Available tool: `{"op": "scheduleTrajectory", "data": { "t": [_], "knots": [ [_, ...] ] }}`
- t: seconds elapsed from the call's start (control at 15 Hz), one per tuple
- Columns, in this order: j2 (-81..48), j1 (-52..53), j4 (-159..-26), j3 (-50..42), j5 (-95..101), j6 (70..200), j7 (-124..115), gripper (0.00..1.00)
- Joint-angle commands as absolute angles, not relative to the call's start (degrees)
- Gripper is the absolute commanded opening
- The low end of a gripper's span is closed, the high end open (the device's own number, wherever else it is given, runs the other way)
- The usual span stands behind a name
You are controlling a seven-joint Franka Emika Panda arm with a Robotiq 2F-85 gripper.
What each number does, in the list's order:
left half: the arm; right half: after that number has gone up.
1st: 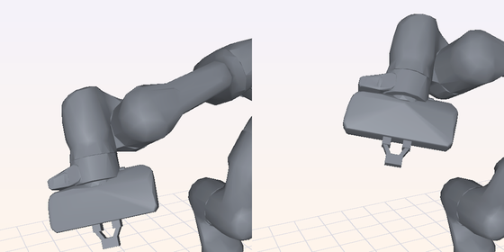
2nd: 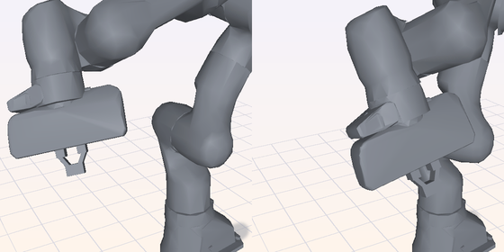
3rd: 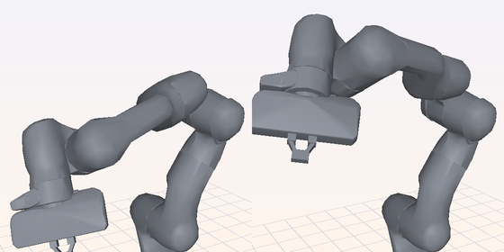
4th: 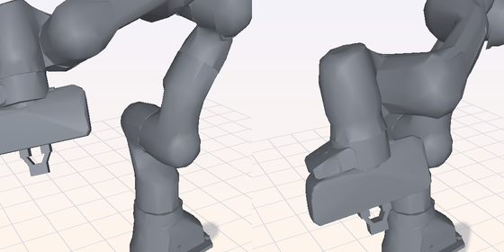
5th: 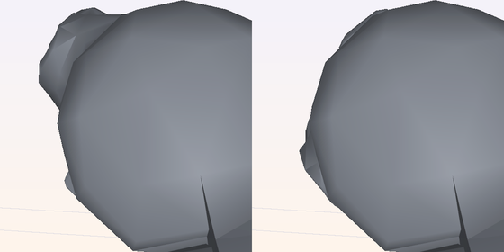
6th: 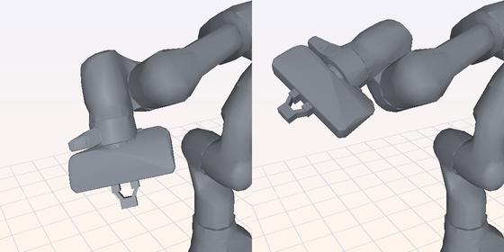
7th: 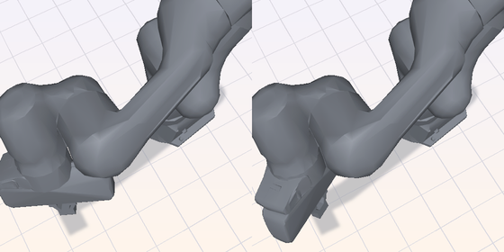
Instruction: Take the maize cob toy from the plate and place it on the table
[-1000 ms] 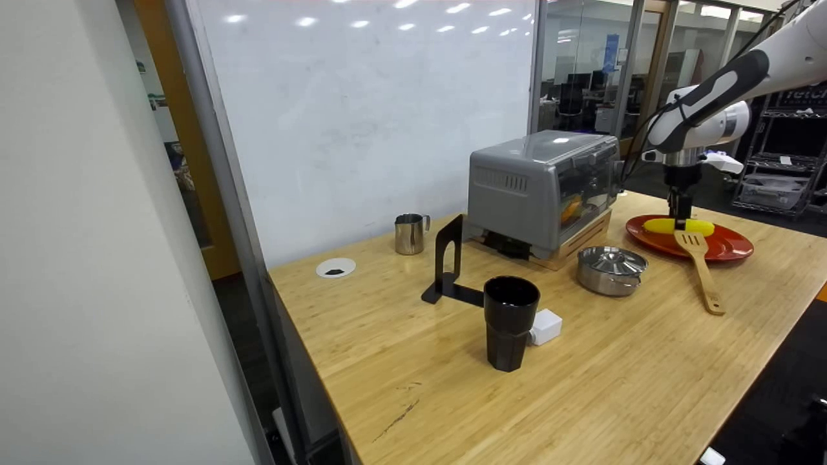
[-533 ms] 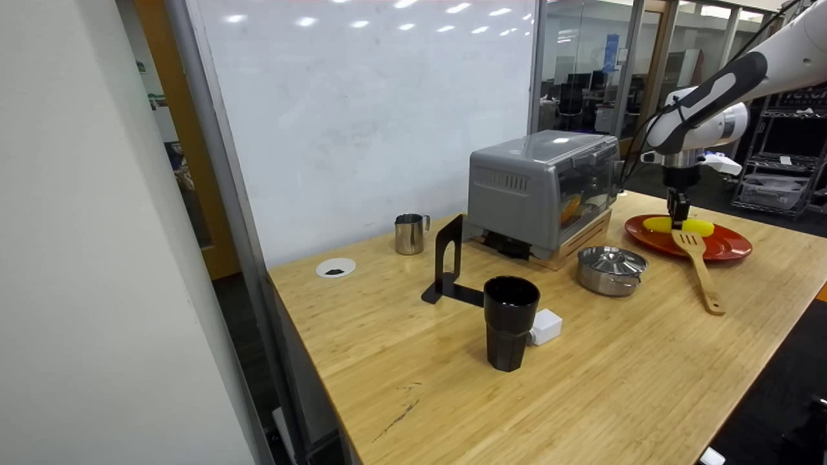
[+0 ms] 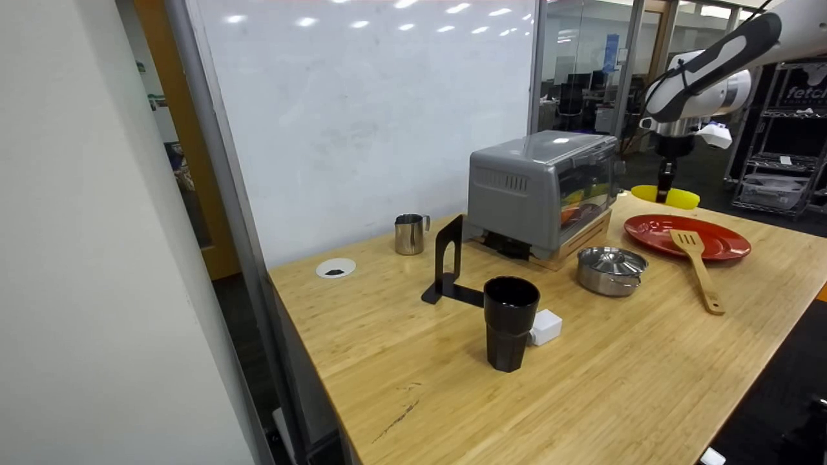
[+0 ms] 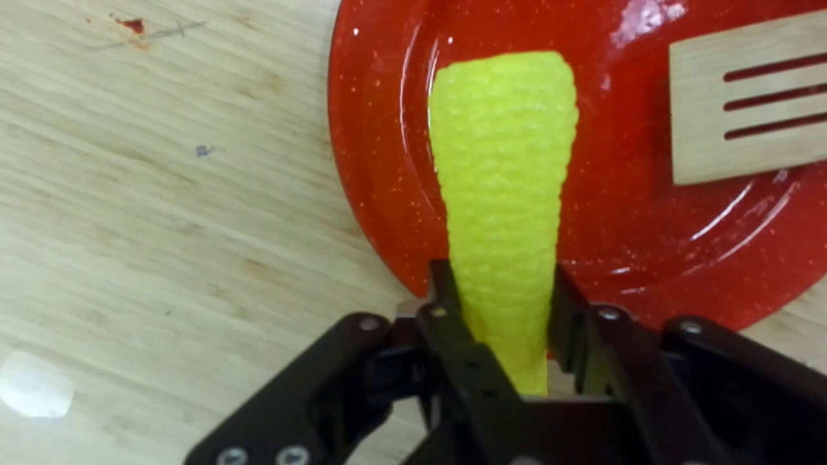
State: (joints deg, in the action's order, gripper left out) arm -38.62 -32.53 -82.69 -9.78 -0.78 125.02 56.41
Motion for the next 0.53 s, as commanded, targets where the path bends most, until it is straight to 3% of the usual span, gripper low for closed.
{"op": "scheduleTrajectory", "data": {
  "t": [0.0, 0.47],
  "knots": [
    [-33.63, -29.03, -86.22, -11.12, 2.26, 123.62, 50.70, 0.11],
    [-26.36, -23.18, -93.08, -13.05, 12.77, 115.46, 41.64, 0.11]
  ]
}}
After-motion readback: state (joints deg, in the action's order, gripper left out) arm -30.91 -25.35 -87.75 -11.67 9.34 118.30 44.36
